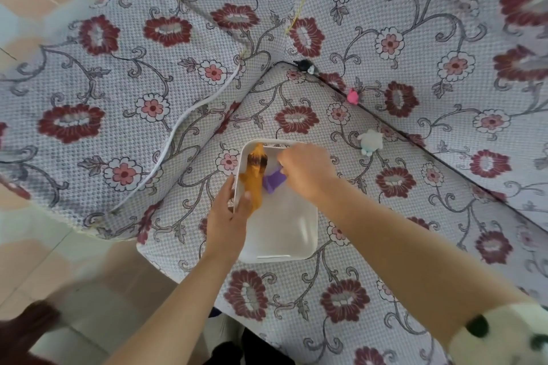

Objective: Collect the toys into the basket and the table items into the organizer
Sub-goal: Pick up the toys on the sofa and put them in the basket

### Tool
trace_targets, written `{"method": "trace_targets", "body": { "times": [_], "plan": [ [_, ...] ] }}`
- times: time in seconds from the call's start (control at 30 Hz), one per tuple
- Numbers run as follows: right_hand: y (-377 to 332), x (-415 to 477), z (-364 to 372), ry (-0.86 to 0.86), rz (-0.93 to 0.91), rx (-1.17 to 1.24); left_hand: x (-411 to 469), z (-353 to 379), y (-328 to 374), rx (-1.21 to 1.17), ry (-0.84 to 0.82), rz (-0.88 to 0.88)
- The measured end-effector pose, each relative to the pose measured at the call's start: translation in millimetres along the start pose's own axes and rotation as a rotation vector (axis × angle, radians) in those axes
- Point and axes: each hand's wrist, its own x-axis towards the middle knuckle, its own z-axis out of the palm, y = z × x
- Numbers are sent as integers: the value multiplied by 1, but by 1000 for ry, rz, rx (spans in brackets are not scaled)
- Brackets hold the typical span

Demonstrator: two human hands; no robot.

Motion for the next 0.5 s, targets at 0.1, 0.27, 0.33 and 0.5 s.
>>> {"method": "trace_targets", "body": {
  "times": [0.1,0.27,0.33,0.5],
  "plan": [
    [9,3,-1,12,20,-17,5,9,1,16,0,-5],
    [20,6,1,3,15,-43,12,25,4,35,0,-1],
    [25,4,3,23,22,-54,16,30,5,29,1,-12],
    [50,2,7,46,121,8,19,48,11,22,-46,6]
  ]
}}
